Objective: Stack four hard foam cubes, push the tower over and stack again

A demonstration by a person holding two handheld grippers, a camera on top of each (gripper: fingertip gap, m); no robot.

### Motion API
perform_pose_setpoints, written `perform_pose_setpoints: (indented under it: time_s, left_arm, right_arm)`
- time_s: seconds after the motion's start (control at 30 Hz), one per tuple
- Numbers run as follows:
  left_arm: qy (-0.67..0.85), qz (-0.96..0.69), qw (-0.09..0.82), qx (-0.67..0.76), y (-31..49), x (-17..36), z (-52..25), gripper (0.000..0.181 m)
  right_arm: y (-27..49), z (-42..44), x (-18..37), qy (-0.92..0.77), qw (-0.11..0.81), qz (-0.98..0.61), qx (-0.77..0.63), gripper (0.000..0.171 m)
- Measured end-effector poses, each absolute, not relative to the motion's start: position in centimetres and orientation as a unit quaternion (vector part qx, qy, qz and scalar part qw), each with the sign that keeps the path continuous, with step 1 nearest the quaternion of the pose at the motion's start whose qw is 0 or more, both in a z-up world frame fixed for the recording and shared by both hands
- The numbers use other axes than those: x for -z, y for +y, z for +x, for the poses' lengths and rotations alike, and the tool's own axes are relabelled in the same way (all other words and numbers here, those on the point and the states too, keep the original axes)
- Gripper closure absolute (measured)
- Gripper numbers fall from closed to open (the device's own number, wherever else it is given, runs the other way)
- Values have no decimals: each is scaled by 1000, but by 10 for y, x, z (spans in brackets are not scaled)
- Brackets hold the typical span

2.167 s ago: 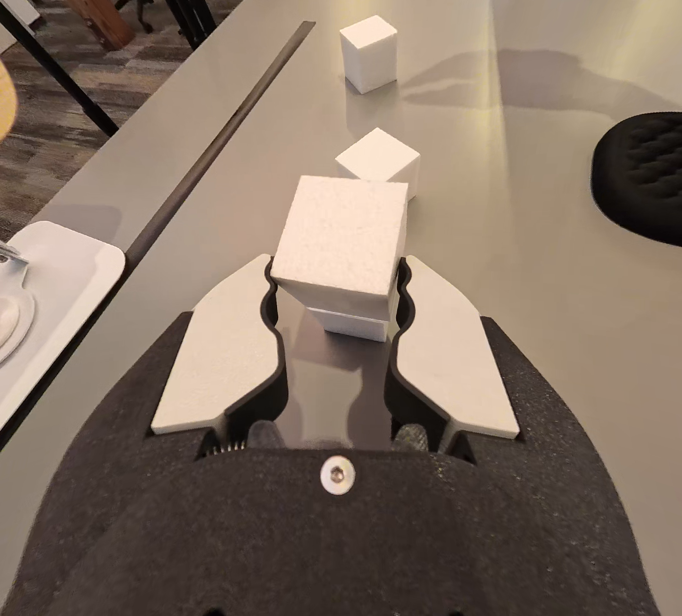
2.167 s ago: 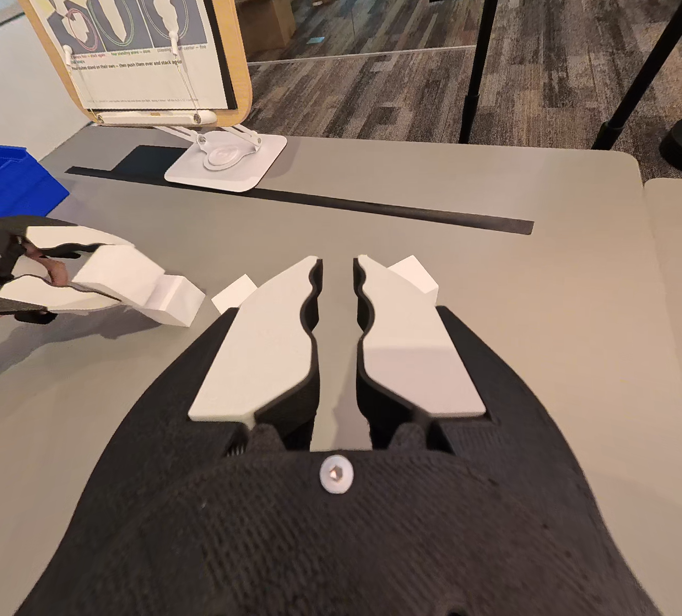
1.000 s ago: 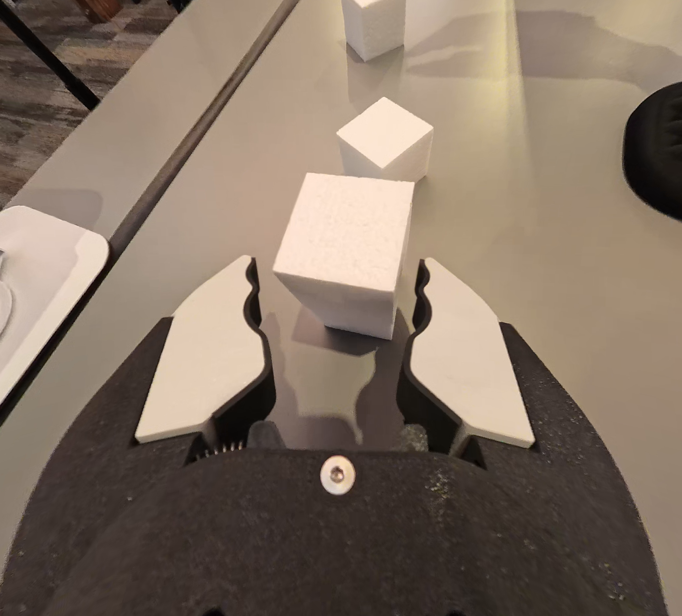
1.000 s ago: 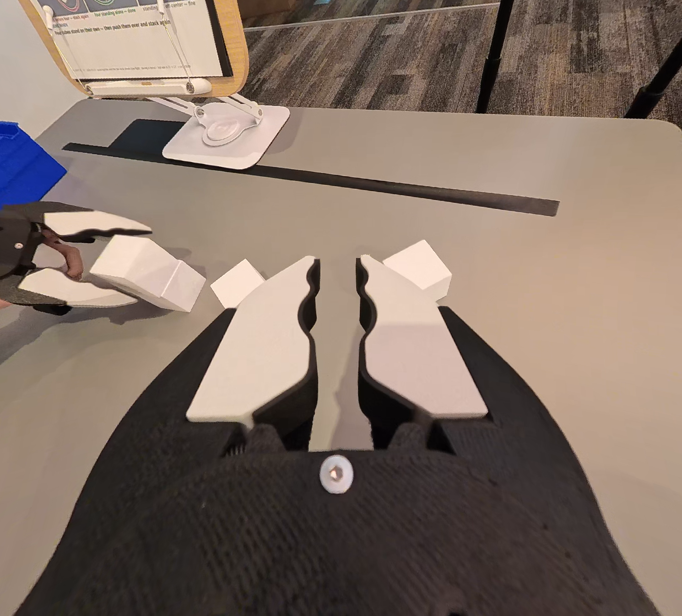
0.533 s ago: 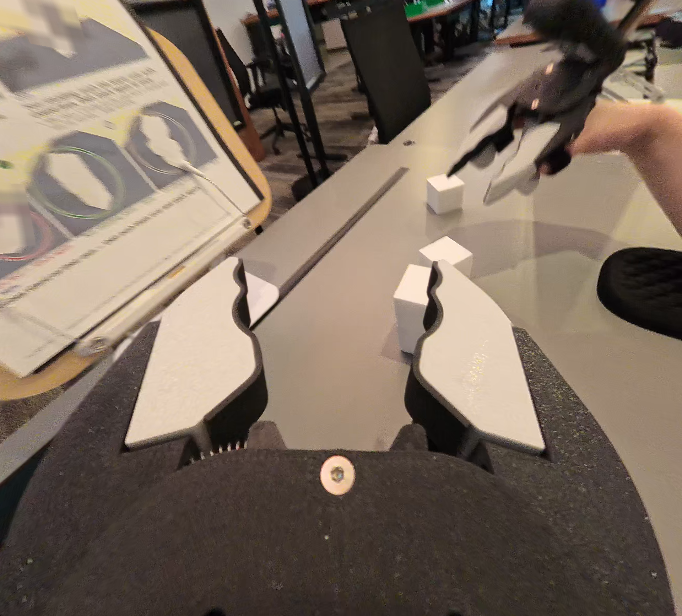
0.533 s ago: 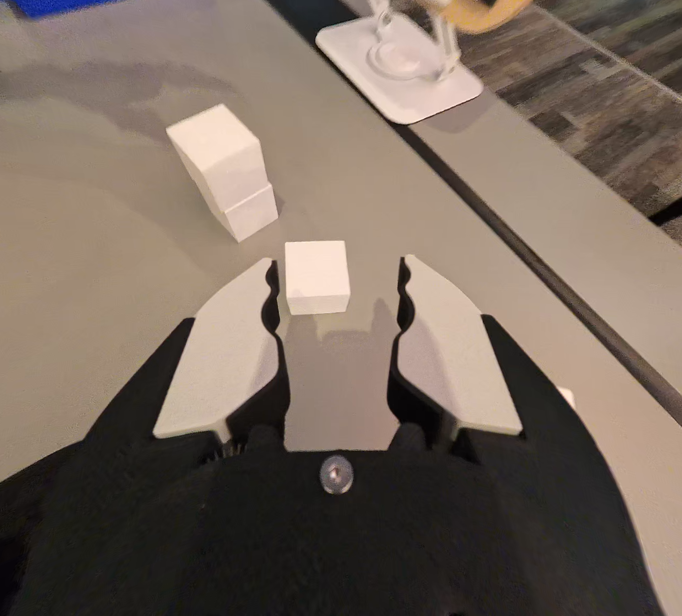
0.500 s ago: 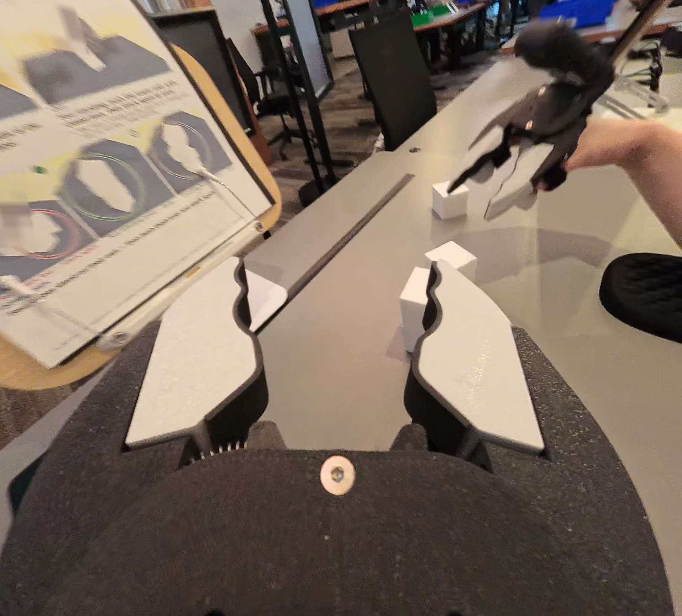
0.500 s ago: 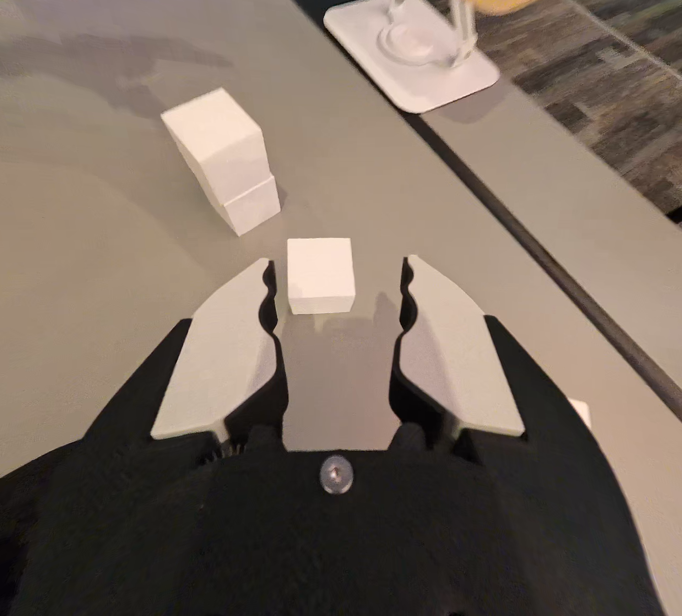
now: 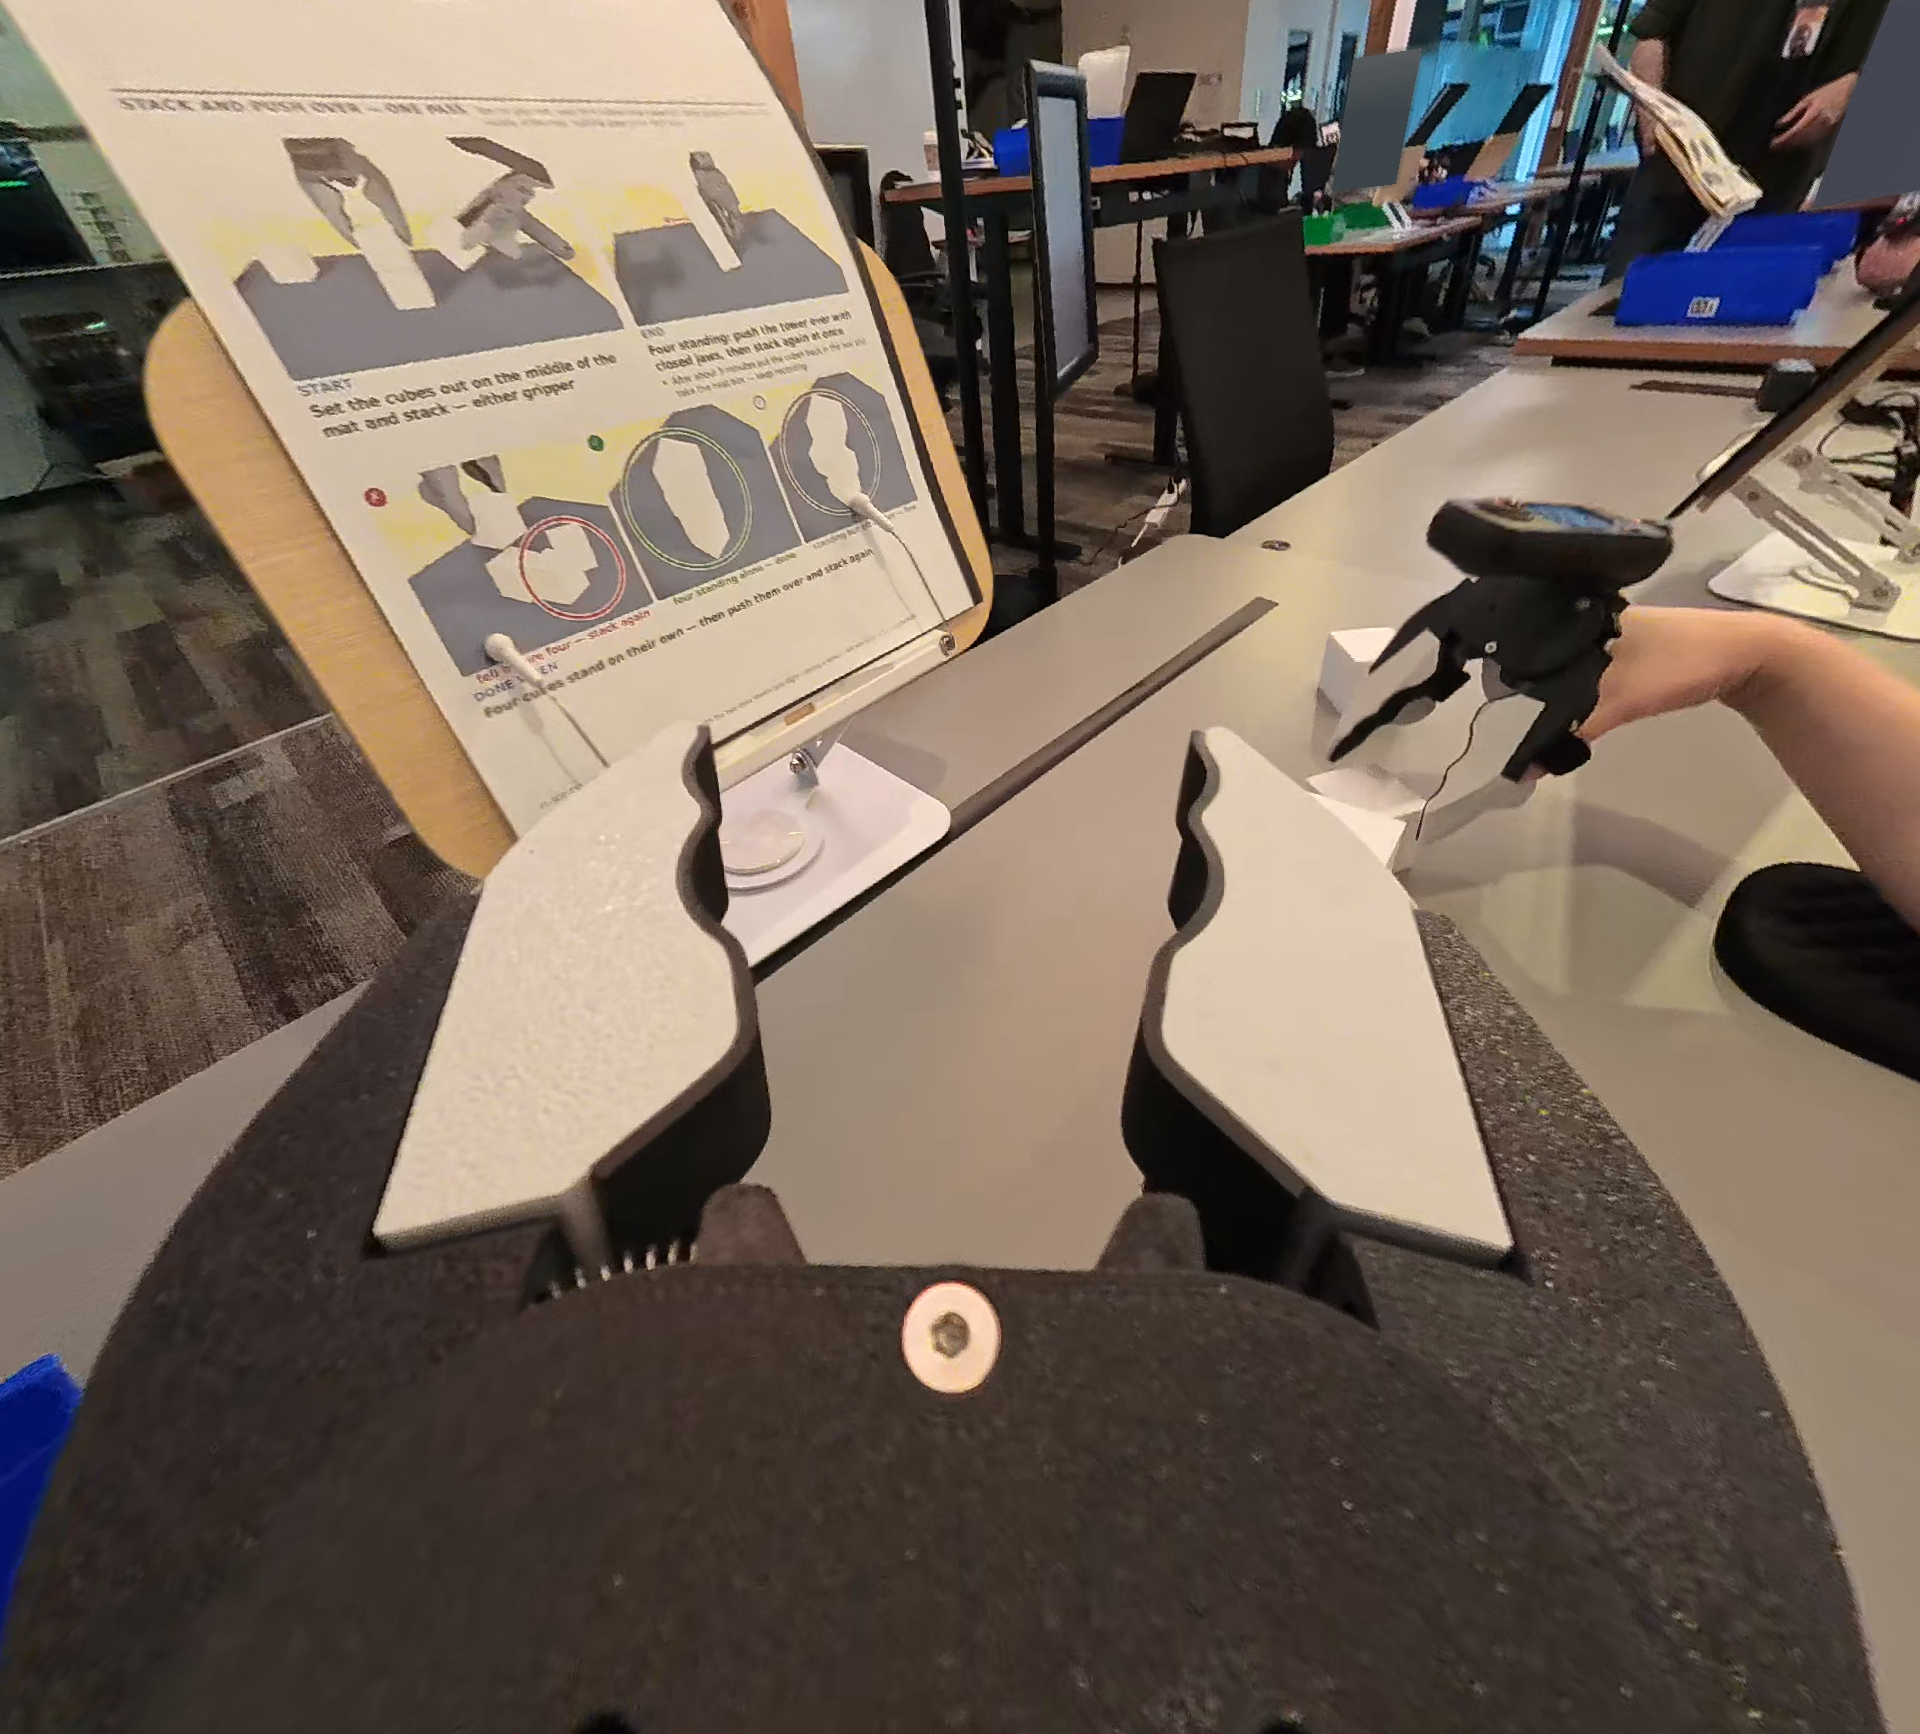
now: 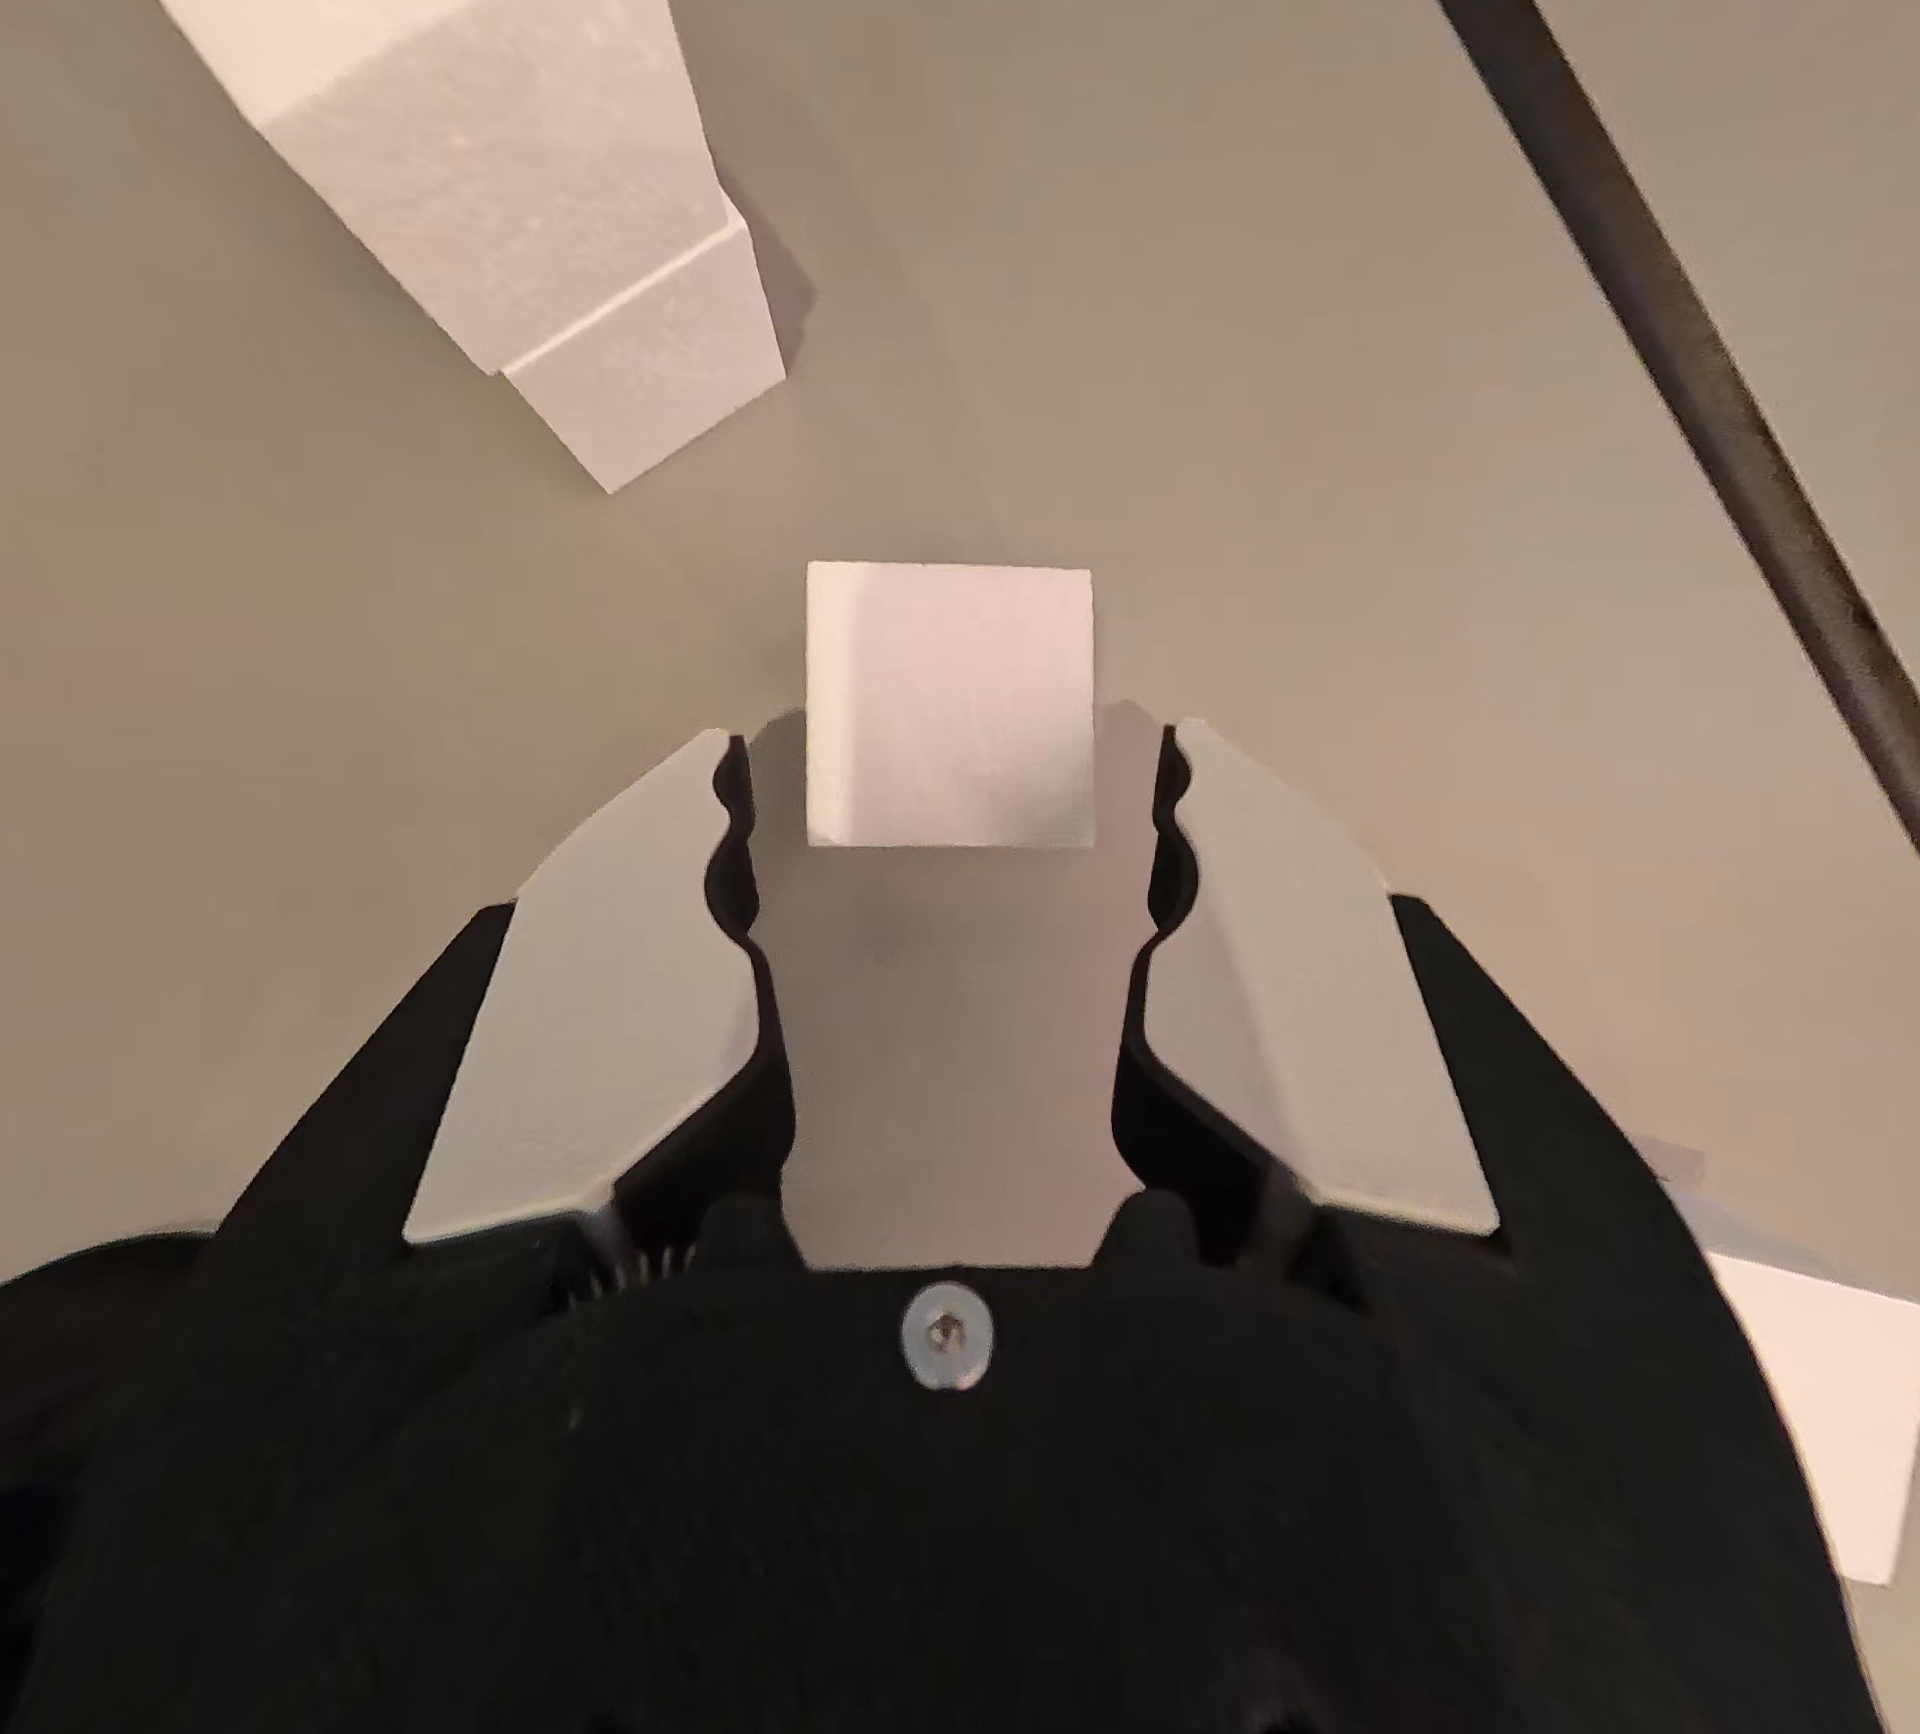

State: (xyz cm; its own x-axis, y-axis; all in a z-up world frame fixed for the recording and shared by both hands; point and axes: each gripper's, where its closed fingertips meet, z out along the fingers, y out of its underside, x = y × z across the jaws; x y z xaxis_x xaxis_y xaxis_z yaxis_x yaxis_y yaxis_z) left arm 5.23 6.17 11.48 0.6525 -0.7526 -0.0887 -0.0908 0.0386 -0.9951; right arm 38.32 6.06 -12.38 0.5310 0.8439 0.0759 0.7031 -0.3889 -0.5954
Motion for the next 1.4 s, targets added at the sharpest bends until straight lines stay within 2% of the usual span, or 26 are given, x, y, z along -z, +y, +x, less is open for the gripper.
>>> perform_pose_setpoints:
  time_s: [0.23, 0.43, 0.6, 0.73, 0.97, 1.4]
  left_arm:
    - [311, -641, 647, 273, 60, -122, 42, 101]
    - [308, -638, 647, 280, 59, -123, 43, 103]
    - [304, -632, 646, 301, 58, -124, 43, 108]
    - [306, -635, 636, 314, 56, -125, 44, 110]
    - [327, -635, 621, 324, 48, -122, 52, 113]
    - [348, -642, 599, 327, 45, -114, 67, 112]
  right_arm:
    - [61, 384, 134, -470, 277, -830, -114, 112]
    - [61, 387, 126, -454, 284, -835, -126, 113]
    - [64, 371, 61, -441, 368, -803, -163, 113]
    - [47, 329, 1, -494, 424, -730, -209, 113]
    - [25, 278, -13, -608, 375, -647, -268, 113]
    - [43, 275, 24, -671, 252, -651, -251, 113]
